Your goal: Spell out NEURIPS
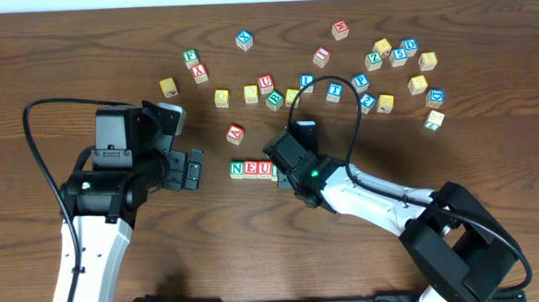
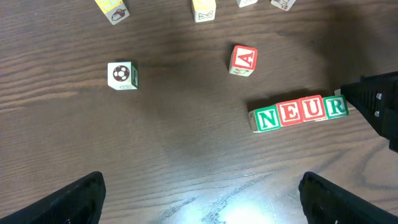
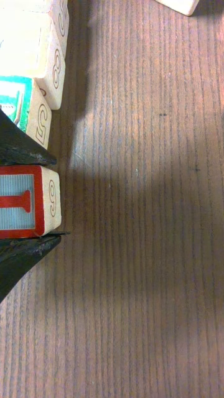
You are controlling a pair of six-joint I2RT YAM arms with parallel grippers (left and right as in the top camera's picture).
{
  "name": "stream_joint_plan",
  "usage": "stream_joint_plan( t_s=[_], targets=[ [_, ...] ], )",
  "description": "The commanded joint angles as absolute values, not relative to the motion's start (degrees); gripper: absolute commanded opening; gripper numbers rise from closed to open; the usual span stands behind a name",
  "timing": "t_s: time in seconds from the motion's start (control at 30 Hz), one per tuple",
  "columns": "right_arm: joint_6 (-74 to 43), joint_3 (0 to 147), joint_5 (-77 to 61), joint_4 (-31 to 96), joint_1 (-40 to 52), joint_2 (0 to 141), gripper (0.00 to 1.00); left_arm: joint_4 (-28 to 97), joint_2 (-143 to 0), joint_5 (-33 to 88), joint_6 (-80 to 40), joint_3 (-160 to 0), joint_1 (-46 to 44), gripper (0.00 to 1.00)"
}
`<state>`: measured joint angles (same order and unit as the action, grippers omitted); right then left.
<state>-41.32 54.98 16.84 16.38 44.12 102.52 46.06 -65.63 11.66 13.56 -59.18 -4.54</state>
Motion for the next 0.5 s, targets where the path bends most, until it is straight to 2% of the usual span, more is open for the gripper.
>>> stream_joint_plan(
  t_s=[0.0, 0.47],
  targets=[
    [-41.06, 54.63, 17.63, 16.43, 43.92, 102.94, 0.25, 46.04, -65.58, 11.11, 13.89, -60.75, -4.29, 0.98],
    [-41.08, 54.63, 15.94, 17.63, 43.92, 102.52, 0.22, 46.04, -65.58, 11.11, 13.89, -60.75, -4.29, 0.98]
  ],
)
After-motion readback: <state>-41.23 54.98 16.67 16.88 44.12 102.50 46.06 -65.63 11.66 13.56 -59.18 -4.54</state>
